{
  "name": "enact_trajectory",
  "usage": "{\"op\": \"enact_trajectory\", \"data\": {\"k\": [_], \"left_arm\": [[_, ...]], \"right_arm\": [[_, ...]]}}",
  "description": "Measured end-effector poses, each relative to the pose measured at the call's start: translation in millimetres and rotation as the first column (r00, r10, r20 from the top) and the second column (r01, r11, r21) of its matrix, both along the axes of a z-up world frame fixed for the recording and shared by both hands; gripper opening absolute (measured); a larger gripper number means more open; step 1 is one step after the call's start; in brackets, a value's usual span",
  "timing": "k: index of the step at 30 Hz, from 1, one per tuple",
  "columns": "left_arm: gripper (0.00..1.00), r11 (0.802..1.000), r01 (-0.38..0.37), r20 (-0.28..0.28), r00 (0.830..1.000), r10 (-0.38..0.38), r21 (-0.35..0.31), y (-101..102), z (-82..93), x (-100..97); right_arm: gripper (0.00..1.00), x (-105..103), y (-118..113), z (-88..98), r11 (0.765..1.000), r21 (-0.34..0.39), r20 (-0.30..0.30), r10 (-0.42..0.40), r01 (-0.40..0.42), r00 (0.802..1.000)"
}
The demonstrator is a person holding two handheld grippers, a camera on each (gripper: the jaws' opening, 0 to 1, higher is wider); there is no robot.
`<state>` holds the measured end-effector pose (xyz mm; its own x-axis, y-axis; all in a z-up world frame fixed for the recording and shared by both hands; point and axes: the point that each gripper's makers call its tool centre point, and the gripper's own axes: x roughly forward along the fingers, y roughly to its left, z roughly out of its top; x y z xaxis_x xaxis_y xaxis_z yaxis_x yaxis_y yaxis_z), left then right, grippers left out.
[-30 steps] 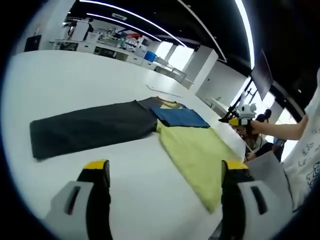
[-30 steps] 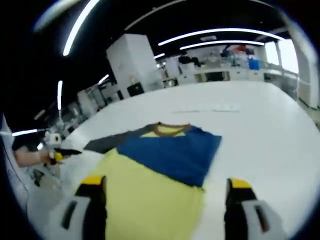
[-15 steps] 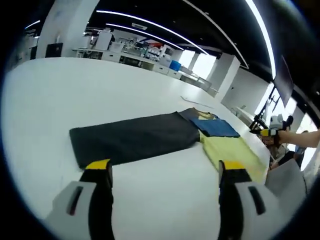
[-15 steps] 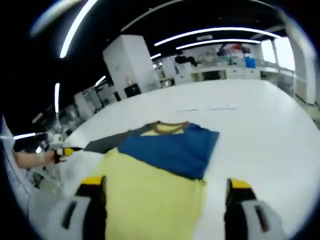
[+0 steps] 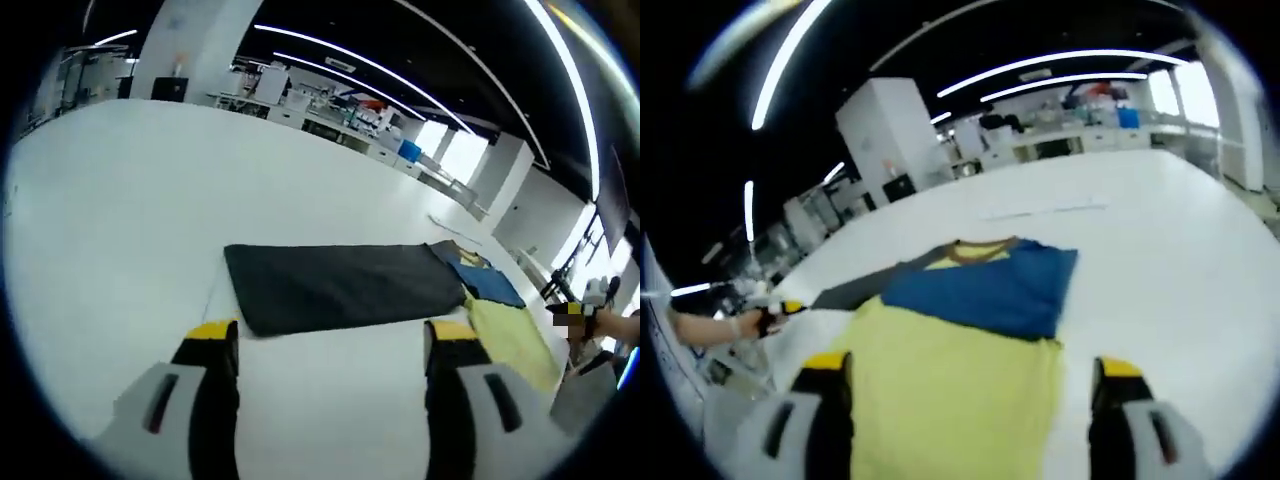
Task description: Fold the garment on the visible template until the final outline fits inside the template.
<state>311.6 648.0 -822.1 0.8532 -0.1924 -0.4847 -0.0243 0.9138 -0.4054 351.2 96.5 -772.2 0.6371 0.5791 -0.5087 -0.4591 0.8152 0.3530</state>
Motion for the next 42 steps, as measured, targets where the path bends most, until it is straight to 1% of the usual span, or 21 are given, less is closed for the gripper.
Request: {"op": "enact_trajectory", "data": {"k": [1,2,4,8,10,12,13,16,18,20,22,23,25,27,29,30,34,37,38,40,42], "left_arm": [[0.69,1.000,0.002,0.024,1.000,-0.002,0.022,3,1.6,3.2],[0.66,1.000,-0.008,0.005,1.000,0.008,0.010,1,1.1,0.0],[0.60,1.000,-0.020,-0.002,1.000,0.020,0.017,3,0.7,0.6],[0.37,0.998,-0.050,-0.012,0.999,0.051,0.041,10,-4.1,1.2],[0.29,0.995,-0.101,-0.015,0.995,0.101,0.024,18,-4.4,2.0],[0.24,0.990,-0.142,-0.005,0.990,0.142,-0.013,24,-2.9,2.1],[0.22,0.988,-0.152,-0.003,0.988,0.152,-0.019,26,-3.1,1.6],[0.12,0.981,-0.195,-0.016,0.981,0.195,-0.023,36,-10.3,1.1],[0.08,0.975,-0.217,-0.022,0.976,0.217,-0.036,41,-12.8,1.0],[0.02,0.974,-0.224,-0.026,0.974,0.224,-0.026,42,-14.0,1.5],[0.00,0.973,-0.228,-0.021,0.973,0.228,-0.023,46,-15.0,2.5],[0.00,0.973,-0.231,-0.017,0.973,0.231,-0.018,47,-14.9,3.2],[0.00,0.975,-0.224,-0.018,0.974,0.224,-0.005,48,-15.5,5.3],[0.00,0.979,-0.200,-0.015,0.979,0.201,0.031,47,-15.7,4.6],[0.00,0.979,-0.201,-0.031,0.979,0.202,0.030,52,-16.8,7.8],[0.00,0.980,-0.192,-0.030,0.981,0.194,0.042,50,-16.2,5.8],[0.00,0.986,-0.165,0.009,0.986,0.165,0.037,42,-2.8,10.0],[0.00,0.988,-0.152,0.054,0.987,0.151,0.013,34,15.1,17.9],[0.00,0.989,-0.148,0.076,0.986,0.148,-0.004,24,30.4,20.6],[0.00,0.991,-0.133,0.119,0.984,0.133,-0.013,17,48.6,28.8],[0.00,0.994,-0.113,0.135,0.984,0.114,-0.014,6,62.3,36.6]], "right_arm": [[1.00,-1,0,-0.2,1.000,0.001,0.000,-0.004,0.004,1.000],[1.00,-2,-1,-0.4,1.000,0.002,-0.002,-0.005,0.005,1.000],[1.00,-3,-1,-0.8,1.000,-0.002,-0.003,-0.010,0.010,1.000],[1.00,-7,0,-2.1,1.000,-0.002,-0.011,-0.013,0.013,1.000],[1.00,-8,0,-2.4,1.000,-0.006,-0.011,-0.012,0.011,1.000],[1.00,-10,1,-2.4,1.000,-0.006,-0.014,-0.012,0.012,1.000],[1.00,-10,2,-2.3,1.000,-0.004,-0.015,-0.012,0.012,1.000],[1.00,-12,0,-4.2,1.000,-0.012,-0.021,-0.022,0.022,1.000],[1.00,-14,0,-4.5,1.000,-0.014,-0.022,-0.020,0.020,1.000],[0.98,-16,0,-2.1,1.000,-0.009,-0.016,-0.021,0.021,1.000],[0.94,-19,0,-0.2,1.000,-0.011,-0.017,-0.021,0.021,1.000],[0.94,-20,0,0.4,1.000,-0.014,-0.015,-0.022,0.021,1.000],[0.96,-24,2,1.2,1.000,-0.019,-0.016,-0.021,0.020,1.000],[0.97,-27,4,2.4,1.000,-0.019,-0.014,-0.018,0.018,1.000],[0.99,-28,5,2.4,1.000,-0.020,-0.013,-0.020,0.020,1.000],[0.99,-29,5,2.3,1.000,-0.022,-0.013,-0.021,0.021,1.000],[0.99,-33,7,2.4,0.999,-0.033,-0.011,-0.022,0.021,1.000],[0.99,-33,6,3.4,0.999,-0.029,-0.005,-0.025,0.024,1.000],[0.99,-31,6,4.3,0.999,-0.023,0.000,-0.023,0.023,1.000],[0.99,-30,8,6.0,1.000,-0.009,0.006,-0.019,0.019,1.000],[0.99,-30,10,8.4,1.000,-0.001,0.014,-0.012,0.012,1.000]]}}
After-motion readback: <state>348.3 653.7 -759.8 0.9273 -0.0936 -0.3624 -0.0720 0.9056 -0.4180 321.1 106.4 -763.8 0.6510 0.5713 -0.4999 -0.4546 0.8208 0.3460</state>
